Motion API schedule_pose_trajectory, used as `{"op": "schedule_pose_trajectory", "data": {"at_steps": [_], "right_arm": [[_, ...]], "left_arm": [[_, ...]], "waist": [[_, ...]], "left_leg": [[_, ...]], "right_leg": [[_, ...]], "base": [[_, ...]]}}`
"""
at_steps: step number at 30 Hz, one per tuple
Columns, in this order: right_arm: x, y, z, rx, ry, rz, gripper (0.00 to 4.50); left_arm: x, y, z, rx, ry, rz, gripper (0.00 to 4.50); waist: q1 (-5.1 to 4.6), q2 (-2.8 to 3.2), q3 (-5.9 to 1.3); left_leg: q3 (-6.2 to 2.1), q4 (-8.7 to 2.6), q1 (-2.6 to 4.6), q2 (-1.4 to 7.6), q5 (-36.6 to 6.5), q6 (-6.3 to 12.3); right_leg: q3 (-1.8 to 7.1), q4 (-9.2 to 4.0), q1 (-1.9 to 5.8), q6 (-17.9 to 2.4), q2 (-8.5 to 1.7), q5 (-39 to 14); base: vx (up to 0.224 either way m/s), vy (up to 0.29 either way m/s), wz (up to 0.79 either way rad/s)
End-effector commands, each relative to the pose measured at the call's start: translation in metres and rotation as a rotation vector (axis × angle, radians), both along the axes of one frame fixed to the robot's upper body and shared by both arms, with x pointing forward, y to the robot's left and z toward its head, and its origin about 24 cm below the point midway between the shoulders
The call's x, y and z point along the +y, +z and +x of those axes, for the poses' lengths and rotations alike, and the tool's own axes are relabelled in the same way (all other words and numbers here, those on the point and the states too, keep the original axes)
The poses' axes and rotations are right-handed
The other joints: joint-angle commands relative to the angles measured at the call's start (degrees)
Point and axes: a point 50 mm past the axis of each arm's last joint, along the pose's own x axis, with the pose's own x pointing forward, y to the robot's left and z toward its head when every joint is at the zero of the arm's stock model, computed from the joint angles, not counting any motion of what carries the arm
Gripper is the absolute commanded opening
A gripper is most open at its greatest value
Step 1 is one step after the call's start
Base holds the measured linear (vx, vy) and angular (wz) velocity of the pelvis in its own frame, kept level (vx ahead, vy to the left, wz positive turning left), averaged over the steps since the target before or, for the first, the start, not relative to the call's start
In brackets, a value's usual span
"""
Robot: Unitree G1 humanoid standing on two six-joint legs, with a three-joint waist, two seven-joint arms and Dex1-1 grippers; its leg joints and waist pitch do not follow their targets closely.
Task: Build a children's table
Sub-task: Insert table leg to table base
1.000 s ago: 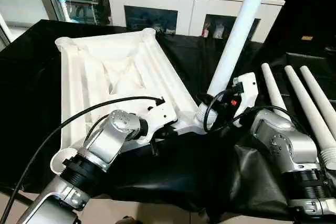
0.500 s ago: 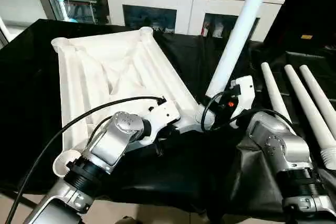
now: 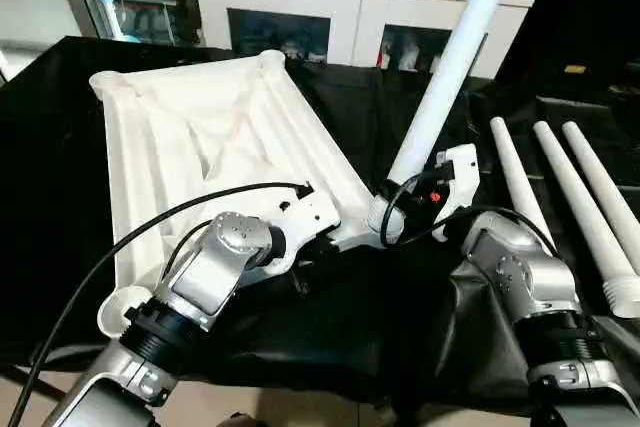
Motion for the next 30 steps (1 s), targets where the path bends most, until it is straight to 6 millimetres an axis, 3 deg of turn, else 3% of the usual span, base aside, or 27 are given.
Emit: {"op": "schedule_pose_trajectory", "data": {"at_steps": [1, 14, 22, 30], "right_arm": [[-0.003, -0.015, -0.006, 0.040, -0.013, 0.013, 1.86], [0.008, -0.045, -0.033, 0.008, -0.054, 0.107, 1.86], [0.015, -0.057, -0.045, -0.058, 0.015, -0.082, 1.86], [0.015, -0.062, -0.047, -0.049, 0.042, -0.150, 1.86]], "left_arm": [[0.004, -0.008, 0.000, 0.018, 0.044, 0.020, 0.00], [0.004, -0.008, 0.002, 0.012, 0.064, 0.014, 0.00], [0.005, -0.008, 0.002, 0.012, 0.071, 0.015, 0.00], [0.006, -0.007, 0.003, 0.009, 0.075, 0.019, 0.00]], "waist": [[-0.20, -0.49, -2.75], [-0.41, -0.33, -2.58], [-0.68, -0.41, -2.24], [-0.86, -0.53, -2.37]], "left_leg": [[-3.31, -5.47, 1.75, 5.30, -18.9, -2.12], [-3.44, -6.15, 1.90, 5.48, -21.3, -2.53], [-3.77, -6.31, 2.11, 5.36, -26.0, -3.59], [-3.81, -6.62, 2.07, 5.47, -26.3, -3.41]], "right_leg": [[2.64, -5.34, 0.32, -9.8, -4.30, -21.7], [2.61, -5.78, 0.10, -9.3, -4.30, -22.2], [2.69, -6.57, -0.43, -7.2, -4.44, -28.6], [2.70, -6.54, -0.43, -7.5, -4.22, -25.9]], "base": [[0.000, 0.000, 0.00], [0.000, 0.000, 0.00], [0.000, 0.000, 0.00], [0.000, 0.000, 0.00]]}}
